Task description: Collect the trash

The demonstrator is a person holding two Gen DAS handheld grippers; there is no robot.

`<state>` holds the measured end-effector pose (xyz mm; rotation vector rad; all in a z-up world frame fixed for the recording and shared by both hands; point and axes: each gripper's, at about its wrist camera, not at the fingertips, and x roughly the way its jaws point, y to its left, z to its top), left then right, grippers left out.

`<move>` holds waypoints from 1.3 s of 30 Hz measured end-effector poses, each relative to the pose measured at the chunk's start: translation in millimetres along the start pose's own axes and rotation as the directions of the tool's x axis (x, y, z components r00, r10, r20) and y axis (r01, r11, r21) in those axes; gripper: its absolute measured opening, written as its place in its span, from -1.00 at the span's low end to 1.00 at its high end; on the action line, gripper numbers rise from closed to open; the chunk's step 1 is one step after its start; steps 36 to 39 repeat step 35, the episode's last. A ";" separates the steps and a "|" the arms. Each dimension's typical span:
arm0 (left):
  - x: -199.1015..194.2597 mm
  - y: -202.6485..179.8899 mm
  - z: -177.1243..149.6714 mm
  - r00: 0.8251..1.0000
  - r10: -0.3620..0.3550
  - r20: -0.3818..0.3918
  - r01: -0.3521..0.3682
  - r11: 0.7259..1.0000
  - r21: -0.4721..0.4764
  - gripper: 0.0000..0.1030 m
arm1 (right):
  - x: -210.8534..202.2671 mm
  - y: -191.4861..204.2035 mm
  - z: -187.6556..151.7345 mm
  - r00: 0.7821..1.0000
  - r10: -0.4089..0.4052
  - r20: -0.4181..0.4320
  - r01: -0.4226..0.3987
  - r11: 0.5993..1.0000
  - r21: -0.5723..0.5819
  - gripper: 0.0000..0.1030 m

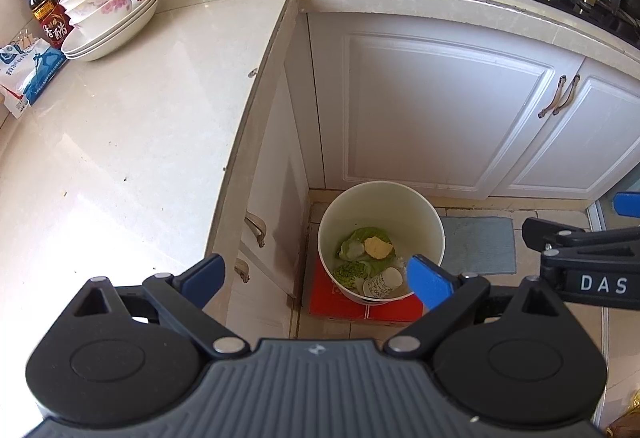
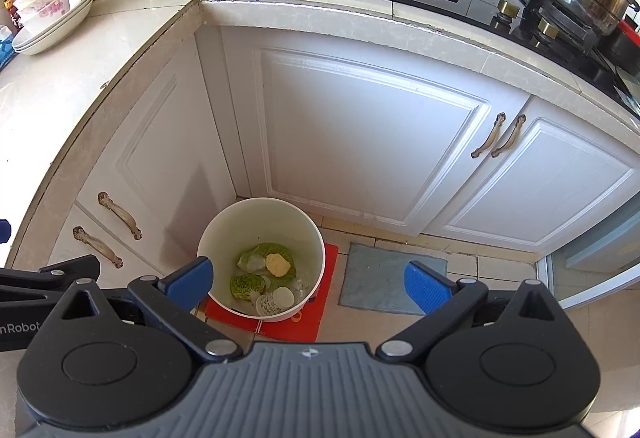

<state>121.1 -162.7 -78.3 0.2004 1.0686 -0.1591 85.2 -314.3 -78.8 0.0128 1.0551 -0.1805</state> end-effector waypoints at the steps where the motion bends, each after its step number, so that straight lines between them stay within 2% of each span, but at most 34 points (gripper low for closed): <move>1: 0.1 0.1 0.1 1.000 -0.001 0.001 0.001 1.000 0.001 0.90 | 0.1 -0.8 0.5 1.000 0.001 0.000 -0.001 1.000 0.000 1.00; 39: 2.3 -2.8 6.8 1.000 0.000 -0.006 0.000 1.000 0.010 0.89 | 0.0 -7.1 8.7 1.000 0.012 0.007 -0.012 1.000 0.003 1.00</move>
